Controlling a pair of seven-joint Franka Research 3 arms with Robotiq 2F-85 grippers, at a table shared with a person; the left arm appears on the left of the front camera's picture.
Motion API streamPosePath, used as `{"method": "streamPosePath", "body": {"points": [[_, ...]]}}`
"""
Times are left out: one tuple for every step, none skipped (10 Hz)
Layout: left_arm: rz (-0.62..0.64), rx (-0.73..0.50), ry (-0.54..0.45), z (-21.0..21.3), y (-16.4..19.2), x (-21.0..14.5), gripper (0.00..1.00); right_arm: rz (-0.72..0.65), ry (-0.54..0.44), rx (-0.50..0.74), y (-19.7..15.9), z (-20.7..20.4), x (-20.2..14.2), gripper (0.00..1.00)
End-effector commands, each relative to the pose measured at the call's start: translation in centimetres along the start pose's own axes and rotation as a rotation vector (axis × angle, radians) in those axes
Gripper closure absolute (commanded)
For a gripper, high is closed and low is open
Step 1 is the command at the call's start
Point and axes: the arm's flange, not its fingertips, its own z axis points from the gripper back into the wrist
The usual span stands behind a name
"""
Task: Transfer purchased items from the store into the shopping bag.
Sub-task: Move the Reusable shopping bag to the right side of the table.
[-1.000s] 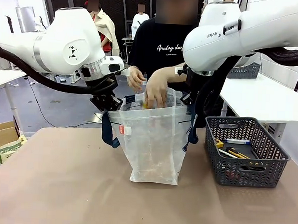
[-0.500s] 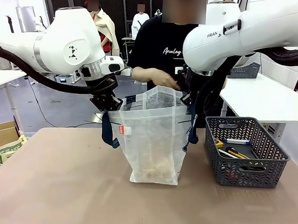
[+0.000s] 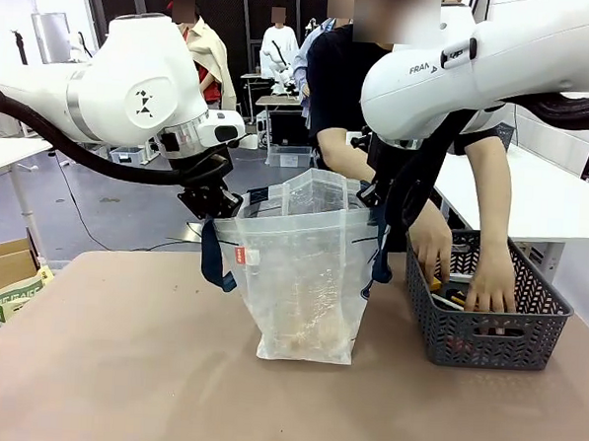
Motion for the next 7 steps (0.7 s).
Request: {"method": "streamPosePath", "body": {"points": [[0.014, 0.005, -0.005, -0.03, 0.08, -0.02, 1.0, -0.002, 0.0, 0.0, -0.08, 0.01, -0.01, 1.0], [0.014, 0.005, -0.005, -0.03, 0.08, -0.02, 1.0, -0.002, 0.0, 0.0, -0.08, 0.01, -0.01, 1.0], [0.014, 0.005, -0.005, -0.03, 0.08, -0.02, 1.0, -0.002, 0.0, 0.0, -0.08, 0.01, -0.01, 1.0], [0.014, 0.005, -0.005, -0.03, 0.08, -0.02, 1.0, -0.002, 0.0, 0.0, -0.08, 0.01, -0.01, 1.0], [0.014, 0.005, -0.005, -0.03, 0.08, -0.02, 1.0, -0.002, 0.0, 0.0, -0.08, 0.01, -0.01, 1.0], [0.014, 0.005, -0.005, -0.03, 0.08, -0.02, 1.0, -0.002, 0.0, 0.0, -0.08, 0.01, -0.01, 1.0], [0.014, 0.005, -0.005, -0.03, 0.08, -0.02, 1.0, -0.002, 0.0, 0.0, -0.08, 0.01, -0.01, 1.0]]}}
